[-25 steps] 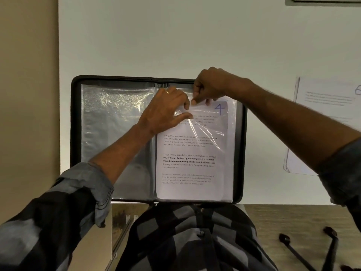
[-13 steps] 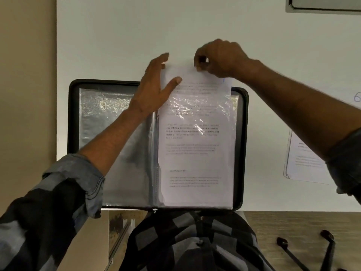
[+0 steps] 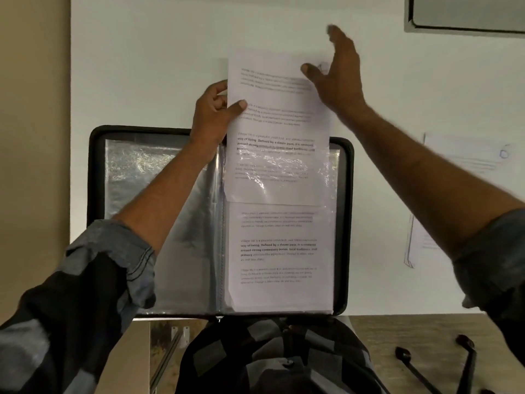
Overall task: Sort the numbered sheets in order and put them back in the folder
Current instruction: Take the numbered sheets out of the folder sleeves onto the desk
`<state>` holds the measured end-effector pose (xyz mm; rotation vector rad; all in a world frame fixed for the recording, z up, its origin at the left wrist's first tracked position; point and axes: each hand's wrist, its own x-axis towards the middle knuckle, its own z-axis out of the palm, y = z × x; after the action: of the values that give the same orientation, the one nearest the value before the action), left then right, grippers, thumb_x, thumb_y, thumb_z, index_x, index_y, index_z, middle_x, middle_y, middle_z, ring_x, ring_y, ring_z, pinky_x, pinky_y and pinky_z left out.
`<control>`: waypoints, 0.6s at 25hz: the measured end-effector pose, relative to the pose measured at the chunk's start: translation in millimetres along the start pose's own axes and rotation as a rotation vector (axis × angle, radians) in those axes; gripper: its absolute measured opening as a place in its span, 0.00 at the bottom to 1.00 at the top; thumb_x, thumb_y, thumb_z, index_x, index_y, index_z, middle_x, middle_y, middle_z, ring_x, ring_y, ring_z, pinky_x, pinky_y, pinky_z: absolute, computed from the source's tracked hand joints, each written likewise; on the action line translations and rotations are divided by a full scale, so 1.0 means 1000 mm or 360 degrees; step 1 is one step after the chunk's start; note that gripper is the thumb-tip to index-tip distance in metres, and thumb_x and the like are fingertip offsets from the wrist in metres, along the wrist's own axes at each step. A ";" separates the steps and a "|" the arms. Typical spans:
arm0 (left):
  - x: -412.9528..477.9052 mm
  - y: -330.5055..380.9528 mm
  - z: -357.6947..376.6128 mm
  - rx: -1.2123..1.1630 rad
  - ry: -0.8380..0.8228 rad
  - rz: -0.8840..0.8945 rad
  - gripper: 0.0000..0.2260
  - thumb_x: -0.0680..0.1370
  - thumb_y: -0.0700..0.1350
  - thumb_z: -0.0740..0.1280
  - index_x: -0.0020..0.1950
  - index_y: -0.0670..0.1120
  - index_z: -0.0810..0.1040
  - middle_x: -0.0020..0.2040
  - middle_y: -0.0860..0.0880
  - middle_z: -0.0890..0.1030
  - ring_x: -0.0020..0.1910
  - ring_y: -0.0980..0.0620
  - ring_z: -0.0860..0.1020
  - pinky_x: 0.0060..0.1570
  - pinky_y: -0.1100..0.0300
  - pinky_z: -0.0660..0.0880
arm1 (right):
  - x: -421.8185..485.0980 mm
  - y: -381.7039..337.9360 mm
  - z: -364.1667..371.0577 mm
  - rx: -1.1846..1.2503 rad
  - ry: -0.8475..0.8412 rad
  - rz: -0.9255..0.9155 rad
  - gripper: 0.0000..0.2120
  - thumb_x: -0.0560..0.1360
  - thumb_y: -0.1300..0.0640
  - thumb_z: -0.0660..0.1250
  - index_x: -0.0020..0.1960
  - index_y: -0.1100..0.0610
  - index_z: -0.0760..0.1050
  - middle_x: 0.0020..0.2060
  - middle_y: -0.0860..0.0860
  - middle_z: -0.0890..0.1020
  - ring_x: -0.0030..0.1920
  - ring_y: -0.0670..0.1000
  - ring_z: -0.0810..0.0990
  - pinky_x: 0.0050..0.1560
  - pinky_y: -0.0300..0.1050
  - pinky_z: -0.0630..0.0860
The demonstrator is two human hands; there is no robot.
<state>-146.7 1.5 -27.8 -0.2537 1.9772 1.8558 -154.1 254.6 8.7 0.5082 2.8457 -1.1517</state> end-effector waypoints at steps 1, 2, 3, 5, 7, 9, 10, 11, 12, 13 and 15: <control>0.003 0.003 0.001 -0.0045 0.0027 0.0010 0.22 0.77 0.36 0.73 0.70 0.41 0.72 0.56 0.46 0.85 0.54 0.51 0.85 0.55 0.56 0.81 | -0.011 0.008 0.001 0.0196 0.0011 0.0193 0.38 0.77 0.48 0.72 0.79 0.58 0.59 0.74 0.54 0.69 0.72 0.52 0.70 0.73 0.47 0.66; 0.006 0.006 0.003 -0.0078 0.0038 0.0014 0.22 0.77 0.36 0.73 0.70 0.41 0.73 0.56 0.46 0.85 0.54 0.51 0.85 0.55 0.55 0.81 | -0.023 0.015 0.003 0.0344 -0.0022 0.0368 0.39 0.77 0.49 0.73 0.79 0.59 0.58 0.73 0.54 0.70 0.69 0.51 0.73 0.71 0.46 0.70; 0.009 0.009 0.004 -0.0087 0.0048 0.0010 0.22 0.77 0.36 0.73 0.70 0.41 0.73 0.57 0.46 0.85 0.54 0.50 0.85 0.56 0.54 0.81 | -0.035 0.019 0.003 0.0459 -0.0098 0.0506 0.37 0.76 0.50 0.74 0.78 0.59 0.60 0.70 0.54 0.73 0.64 0.49 0.76 0.66 0.44 0.74; 0.015 0.015 0.006 -0.0090 0.0071 0.0002 0.23 0.77 0.37 0.74 0.70 0.41 0.73 0.57 0.45 0.85 0.55 0.49 0.85 0.57 0.52 0.81 | -0.055 0.028 0.006 0.0672 -0.0235 0.0681 0.31 0.76 0.54 0.75 0.74 0.58 0.66 0.65 0.53 0.79 0.58 0.49 0.81 0.60 0.46 0.81; 0.021 0.020 0.007 -0.0152 0.0091 -0.0015 0.23 0.76 0.38 0.75 0.70 0.41 0.74 0.58 0.44 0.85 0.56 0.47 0.85 0.59 0.49 0.81 | -0.062 0.038 0.004 0.0826 -0.0245 0.0753 0.26 0.76 0.58 0.75 0.70 0.59 0.70 0.60 0.53 0.83 0.55 0.51 0.85 0.57 0.51 0.83; 0.023 0.021 0.009 -0.0183 0.0048 -0.0074 0.24 0.76 0.41 0.76 0.70 0.42 0.75 0.60 0.44 0.85 0.58 0.47 0.84 0.61 0.47 0.80 | -0.059 0.042 -0.002 0.0906 -0.0191 0.0737 0.22 0.76 0.61 0.74 0.67 0.60 0.73 0.55 0.54 0.85 0.52 0.52 0.86 0.56 0.55 0.83; 0.022 0.021 0.011 -0.0159 -0.0021 -0.0113 0.23 0.76 0.43 0.76 0.70 0.42 0.76 0.61 0.45 0.84 0.59 0.47 0.84 0.62 0.47 0.80 | -0.057 0.042 -0.006 0.0940 -0.0146 0.0719 0.20 0.76 0.62 0.74 0.66 0.61 0.74 0.54 0.54 0.86 0.51 0.53 0.87 0.56 0.56 0.83; 0.018 0.019 0.014 -0.0121 -0.0087 -0.0145 0.22 0.77 0.44 0.76 0.70 0.43 0.77 0.61 0.46 0.84 0.59 0.48 0.83 0.62 0.47 0.80 | -0.055 0.041 -0.012 0.0962 -0.0095 0.0700 0.19 0.75 0.62 0.74 0.64 0.61 0.76 0.53 0.54 0.87 0.51 0.53 0.87 0.55 0.57 0.83; 0.014 0.016 0.018 -0.0083 -0.0124 -0.0157 0.21 0.78 0.44 0.75 0.69 0.43 0.77 0.61 0.47 0.84 0.59 0.49 0.84 0.62 0.48 0.80 | -0.053 0.040 -0.017 0.0969 -0.0036 0.0684 0.17 0.75 0.61 0.74 0.63 0.60 0.76 0.52 0.54 0.87 0.50 0.53 0.87 0.55 0.58 0.84; 0.011 0.016 0.022 -0.0062 -0.0118 -0.0149 0.19 0.78 0.43 0.74 0.68 0.43 0.78 0.61 0.47 0.84 0.58 0.49 0.84 0.61 0.49 0.80 | -0.051 0.038 -0.023 0.0971 0.0020 0.0667 0.16 0.76 0.61 0.73 0.62 0.60 0.77 0.51 0.53 0.87 0.50 0.52 0.87 0.54 0.58 0.84; 0.007 0.023 0.029 -0.0048 -0.0022 -0.0108 0.16 0.79 0.42 0.73 0.66 0.42 0.79 0.59 0.47 0.85 0.55 0.50 0.85 0.59 0.50 0.81 | -0.046 0.030 -0.037 0.1036 0.0115 0.0612 0.14 0.77 0.63 0.71 0.62 0.60 0.77 0.51 0.53 0.87 0.50 0.52 0.87 0.53 0.58 0.84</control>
<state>-157.1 33.4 -10.7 -0.3125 1.9090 1.8406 -98.1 287.0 22.4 1.0722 2.2054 -1.9663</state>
